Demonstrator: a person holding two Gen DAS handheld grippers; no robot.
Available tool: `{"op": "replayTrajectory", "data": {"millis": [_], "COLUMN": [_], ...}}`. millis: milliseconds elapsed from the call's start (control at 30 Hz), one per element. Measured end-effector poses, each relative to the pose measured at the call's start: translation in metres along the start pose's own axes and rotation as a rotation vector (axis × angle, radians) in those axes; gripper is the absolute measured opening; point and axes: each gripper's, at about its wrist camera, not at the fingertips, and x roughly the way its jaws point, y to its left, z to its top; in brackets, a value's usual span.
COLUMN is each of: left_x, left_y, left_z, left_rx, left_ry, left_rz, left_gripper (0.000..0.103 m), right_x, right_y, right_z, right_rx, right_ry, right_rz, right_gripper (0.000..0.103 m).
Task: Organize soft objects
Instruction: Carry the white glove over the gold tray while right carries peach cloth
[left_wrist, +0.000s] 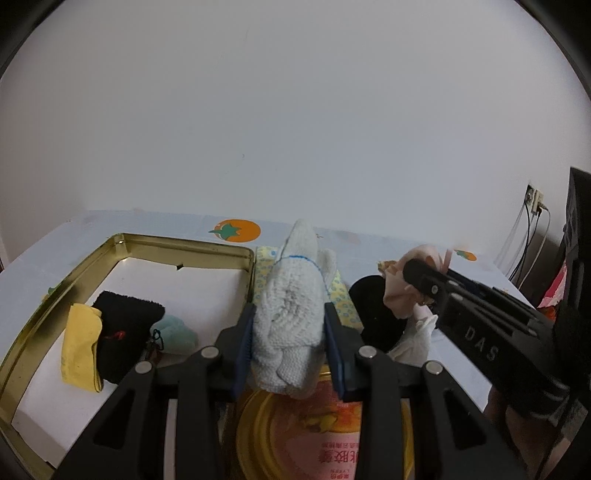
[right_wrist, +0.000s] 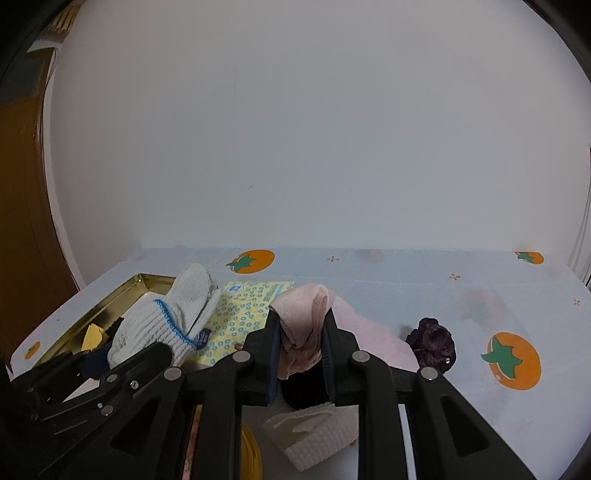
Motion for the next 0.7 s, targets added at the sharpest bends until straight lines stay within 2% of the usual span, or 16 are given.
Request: {"op": "replayTrajectory", "data": {"millis": [333,700], "left_x": [-0.011,-0.031], "left_y": [0.019,0.062], "left_z": [0.009,0.028], "left_rx": [-0.022,-0.030], "left_ry": [0.003,-0.014], "left_rz": [-0.031,0.009], "left_gripper": [0.034,0.034], "right_x": [-0.012,-0.012], "right_y": [0.013,0.056], "right_z": [0.008,0.037], "right_rx": [0.012,-0.048], "right_ry": [-0.024,-0.051], "right_rz": [0.019,0.078], "right_gripper": [0.022,0.022]}}
